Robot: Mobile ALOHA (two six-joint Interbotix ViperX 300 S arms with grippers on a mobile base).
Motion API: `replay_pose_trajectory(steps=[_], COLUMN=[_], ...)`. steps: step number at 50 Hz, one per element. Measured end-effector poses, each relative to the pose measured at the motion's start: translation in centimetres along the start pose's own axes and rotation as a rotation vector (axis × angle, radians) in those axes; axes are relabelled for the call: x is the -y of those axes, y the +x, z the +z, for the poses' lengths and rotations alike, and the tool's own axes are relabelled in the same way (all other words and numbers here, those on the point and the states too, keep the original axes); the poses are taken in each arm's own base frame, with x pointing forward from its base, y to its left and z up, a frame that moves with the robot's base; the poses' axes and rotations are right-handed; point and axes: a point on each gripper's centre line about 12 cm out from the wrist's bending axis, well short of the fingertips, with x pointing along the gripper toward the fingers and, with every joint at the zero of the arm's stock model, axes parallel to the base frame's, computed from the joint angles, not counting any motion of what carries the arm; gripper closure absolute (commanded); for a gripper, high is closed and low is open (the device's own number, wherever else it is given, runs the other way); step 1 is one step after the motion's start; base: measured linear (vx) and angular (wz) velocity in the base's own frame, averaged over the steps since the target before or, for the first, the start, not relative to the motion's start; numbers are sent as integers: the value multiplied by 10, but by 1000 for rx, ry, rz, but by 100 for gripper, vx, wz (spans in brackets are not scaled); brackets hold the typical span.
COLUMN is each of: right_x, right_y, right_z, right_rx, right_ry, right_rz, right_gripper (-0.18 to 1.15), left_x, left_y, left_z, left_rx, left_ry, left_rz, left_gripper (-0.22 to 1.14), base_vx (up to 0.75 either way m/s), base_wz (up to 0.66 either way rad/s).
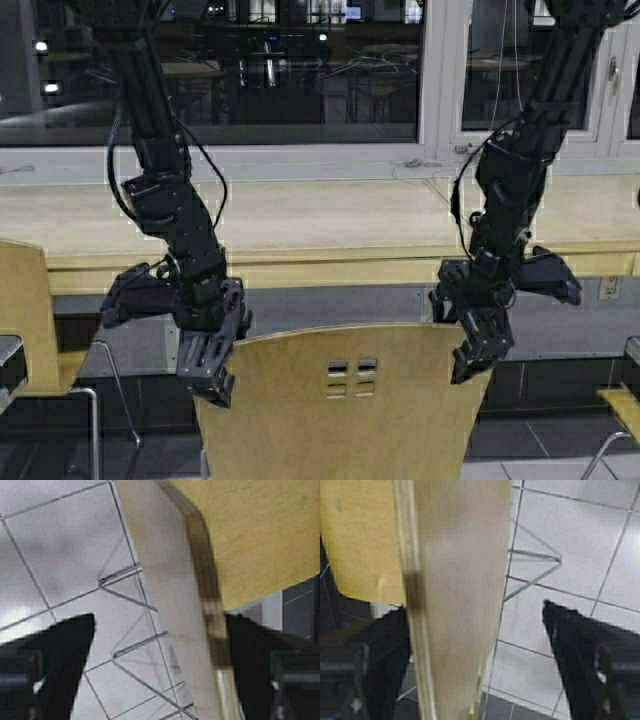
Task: Push the chairs under the table
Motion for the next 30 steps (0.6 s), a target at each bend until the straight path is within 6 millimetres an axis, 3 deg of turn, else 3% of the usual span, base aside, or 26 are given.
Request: replay_pose_trajectory(steps=[3,6,9,12,15,18,22,25,30], right_x=[-1,-2,0,-4,-4,-2,1,3,8], right_y=[3,6,8,9,9,9,7,6,2], right_z=[-1,-1,-1,-1,-3,-4,-7,-8,-9], right_rx=[-2,-4,-11,-16,-32,-40,-48,-49,-41], right_ry=[-2,-2,-2,-2,-4,-10,-15,-17,-12], right_rz=[2,2,-6,-1,-7,-16,-27,-31,-40], right_gripper=[0,15,44,88,111,104,86,88,94], left_x=[-1,0,2,5,6,6,4,3,0], left_y=[2,4,7,9,9,9,8,7,5], left_z=[0,0,-2,-4,-4,-4,-5,-5,-7], left_rx=[0,-1,-8,-22,-30,-35,-43,-42,-45], left_ry=[-1,-4,-6,-8,-19,-51,-82,-90,-86], left_rz=[3,2,1,4,9,18,32,35,45], left_gripper=[-6,8,32,65,95,106,93,83,87], base_vx=[1,1,1,2,3,4,6,8,9], base_wz=[1,1,1,1,2,2,2,3,5])
